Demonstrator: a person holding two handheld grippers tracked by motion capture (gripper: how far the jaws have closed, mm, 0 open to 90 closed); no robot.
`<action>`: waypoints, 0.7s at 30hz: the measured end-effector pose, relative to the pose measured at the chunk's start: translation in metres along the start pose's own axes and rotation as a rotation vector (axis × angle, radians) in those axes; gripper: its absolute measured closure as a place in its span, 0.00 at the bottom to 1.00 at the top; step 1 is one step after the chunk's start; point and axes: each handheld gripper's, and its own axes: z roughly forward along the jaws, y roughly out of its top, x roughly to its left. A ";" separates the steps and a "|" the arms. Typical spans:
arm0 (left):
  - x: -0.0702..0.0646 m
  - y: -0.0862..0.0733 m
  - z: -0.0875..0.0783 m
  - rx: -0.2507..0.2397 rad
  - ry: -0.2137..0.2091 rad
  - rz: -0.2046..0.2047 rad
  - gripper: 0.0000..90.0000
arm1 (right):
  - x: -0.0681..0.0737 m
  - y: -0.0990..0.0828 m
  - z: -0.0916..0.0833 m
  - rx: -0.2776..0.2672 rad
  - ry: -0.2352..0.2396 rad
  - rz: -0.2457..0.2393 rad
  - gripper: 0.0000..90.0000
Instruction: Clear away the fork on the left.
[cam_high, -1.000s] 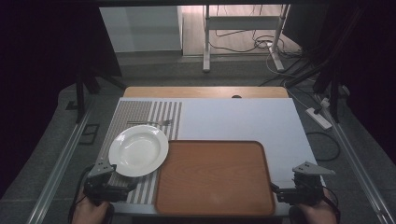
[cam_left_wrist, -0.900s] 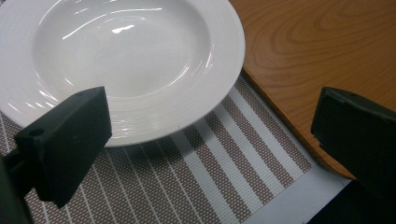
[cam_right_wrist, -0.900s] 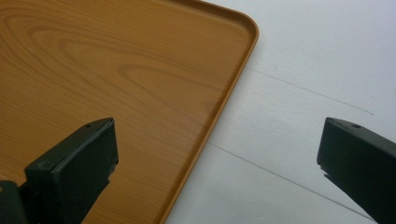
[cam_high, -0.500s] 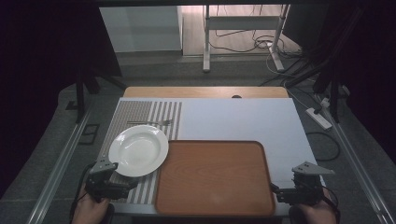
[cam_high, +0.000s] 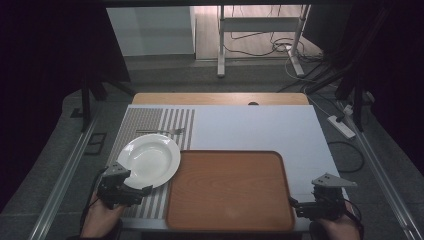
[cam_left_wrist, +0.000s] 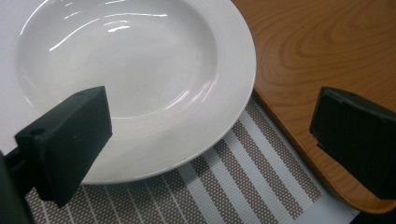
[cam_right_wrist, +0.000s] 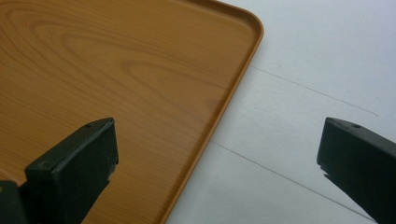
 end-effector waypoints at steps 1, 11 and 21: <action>0.001 0.001 0.001 0.002 -0.001 0.005 0.00 | 0.000 0.000 0.000 0.004 0.003 -0.003 0.00; 0.010 0.015 0.012 0.019 -0.002 0.035 0.00 | 0.000 0.000 0.001 0.007 0.006 -0.006 0.00; 0.018 0.030 0.026 0.030 -0.011 0.043 0.00 | 0.000 0.000 0.001 0.012 0.008 -0.006 0.00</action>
